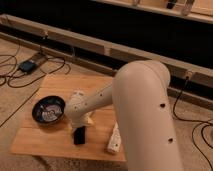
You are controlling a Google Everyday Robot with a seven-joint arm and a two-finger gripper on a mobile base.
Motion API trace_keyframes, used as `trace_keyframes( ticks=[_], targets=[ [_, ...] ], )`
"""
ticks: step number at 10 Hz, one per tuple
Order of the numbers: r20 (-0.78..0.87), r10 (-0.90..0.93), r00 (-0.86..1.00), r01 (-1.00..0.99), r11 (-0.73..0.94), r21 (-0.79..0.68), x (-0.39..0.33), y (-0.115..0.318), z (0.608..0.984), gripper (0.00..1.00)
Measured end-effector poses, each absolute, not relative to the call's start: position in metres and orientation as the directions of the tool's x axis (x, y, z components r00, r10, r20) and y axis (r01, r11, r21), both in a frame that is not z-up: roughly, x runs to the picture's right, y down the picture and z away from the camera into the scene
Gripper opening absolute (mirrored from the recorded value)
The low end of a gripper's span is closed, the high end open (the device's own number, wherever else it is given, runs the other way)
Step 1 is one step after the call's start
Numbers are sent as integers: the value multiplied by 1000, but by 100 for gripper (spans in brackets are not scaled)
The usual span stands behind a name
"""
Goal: Place the eraser in the ceramic cup
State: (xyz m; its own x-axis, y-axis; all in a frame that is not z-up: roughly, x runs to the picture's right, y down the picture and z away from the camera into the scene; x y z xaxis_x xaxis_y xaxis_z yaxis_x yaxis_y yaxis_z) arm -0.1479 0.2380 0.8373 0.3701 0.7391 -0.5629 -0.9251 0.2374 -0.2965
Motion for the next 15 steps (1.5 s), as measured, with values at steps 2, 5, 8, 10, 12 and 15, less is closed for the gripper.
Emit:
trace_keyframes(
  ticks=[2, 5, 8, 10, 12, 15],
  targets=[
    [-564, 731, 384, -920, 251, -300, -147, 230, 834, 5],
    [-558, 723, 407, -911, 276, -307, -153, 215, 827, 2],
    [-545, 724, 423, -904, 300, -304, -153, 194, 818, 2],
    [-521, 732, 439, -897, 322, -304, -150, 173, 813, 2],
    [-484, 739, 469, -881, 348, -321, -145, 144, 808, 2],
    [-398, 745, 535, -836, 402, -373, -126, 90, 816, 2]
  ],
)
